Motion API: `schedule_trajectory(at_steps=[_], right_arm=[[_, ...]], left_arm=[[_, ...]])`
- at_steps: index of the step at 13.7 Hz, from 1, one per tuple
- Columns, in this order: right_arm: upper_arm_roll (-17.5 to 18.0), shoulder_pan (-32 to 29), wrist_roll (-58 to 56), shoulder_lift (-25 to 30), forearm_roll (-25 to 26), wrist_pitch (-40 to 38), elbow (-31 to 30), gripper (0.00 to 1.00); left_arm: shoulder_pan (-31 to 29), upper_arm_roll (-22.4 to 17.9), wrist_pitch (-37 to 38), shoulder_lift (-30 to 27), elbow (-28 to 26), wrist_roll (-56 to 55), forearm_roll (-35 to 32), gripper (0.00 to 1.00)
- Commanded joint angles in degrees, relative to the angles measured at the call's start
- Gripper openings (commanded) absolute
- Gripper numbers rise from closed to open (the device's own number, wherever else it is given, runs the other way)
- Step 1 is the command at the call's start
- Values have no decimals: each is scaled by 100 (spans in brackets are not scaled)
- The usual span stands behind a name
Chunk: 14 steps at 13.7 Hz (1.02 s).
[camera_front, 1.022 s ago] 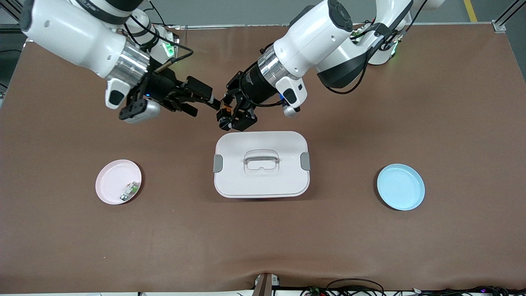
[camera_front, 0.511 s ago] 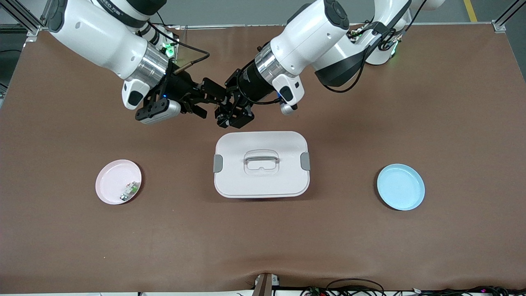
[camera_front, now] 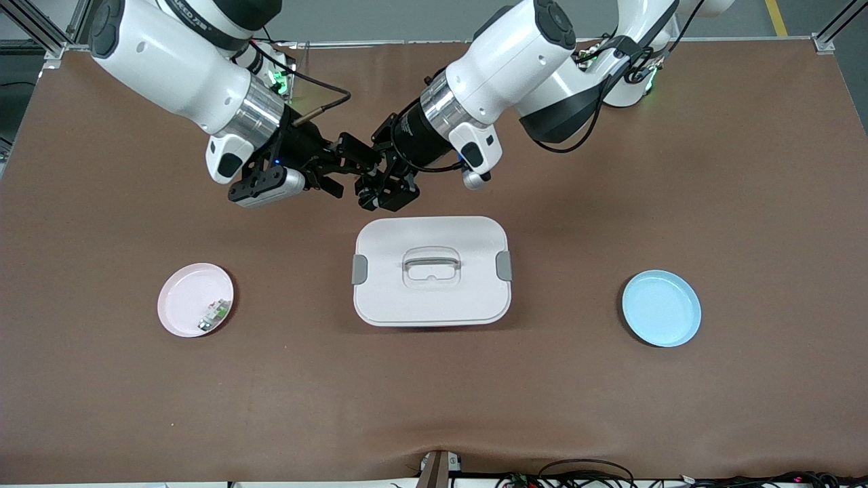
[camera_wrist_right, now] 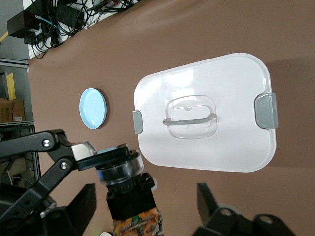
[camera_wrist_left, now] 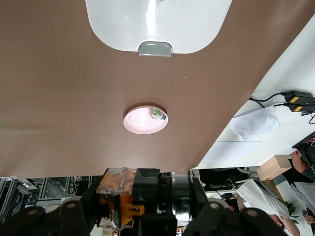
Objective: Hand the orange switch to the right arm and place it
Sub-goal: 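Close the right gripper on the switch and open the left gripper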
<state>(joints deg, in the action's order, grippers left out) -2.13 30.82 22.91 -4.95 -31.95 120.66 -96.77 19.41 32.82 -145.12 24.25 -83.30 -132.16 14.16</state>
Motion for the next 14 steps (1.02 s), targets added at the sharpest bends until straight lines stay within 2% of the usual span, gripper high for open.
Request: schedule_trajectory(at_steps=[1, 2, 3, 9, 11, 14], right_arm=[[-42, 99, 64, 21, 119, 19, 26, 21], [-42, 99, 73, 21, 119, 10, 26, 3], [-42, 117, 160, 21, 119, 28, 26, 0], [-42, 196, 205, -5, 136, 19, 26, 0], [-42, 187, 161, 3, 189, -7, 44, 0], [-51, 161, 39, 3, 337, -51, 53, 0]], left_arm=[[-16, 14, 62, -43, 15, -126, -141, 40], [-16, 14, 71, -43, 15, -126, -141, 40], [-16, 14, 71, -43, 15, -126, -141, 40], [-16, 14, 80, -43, 15, -126, -141, 41], [-7, 5, 80, -52, 24, -134, -141, 49], [-42, 14, 80, -52, 24, -135, -220, 77]])
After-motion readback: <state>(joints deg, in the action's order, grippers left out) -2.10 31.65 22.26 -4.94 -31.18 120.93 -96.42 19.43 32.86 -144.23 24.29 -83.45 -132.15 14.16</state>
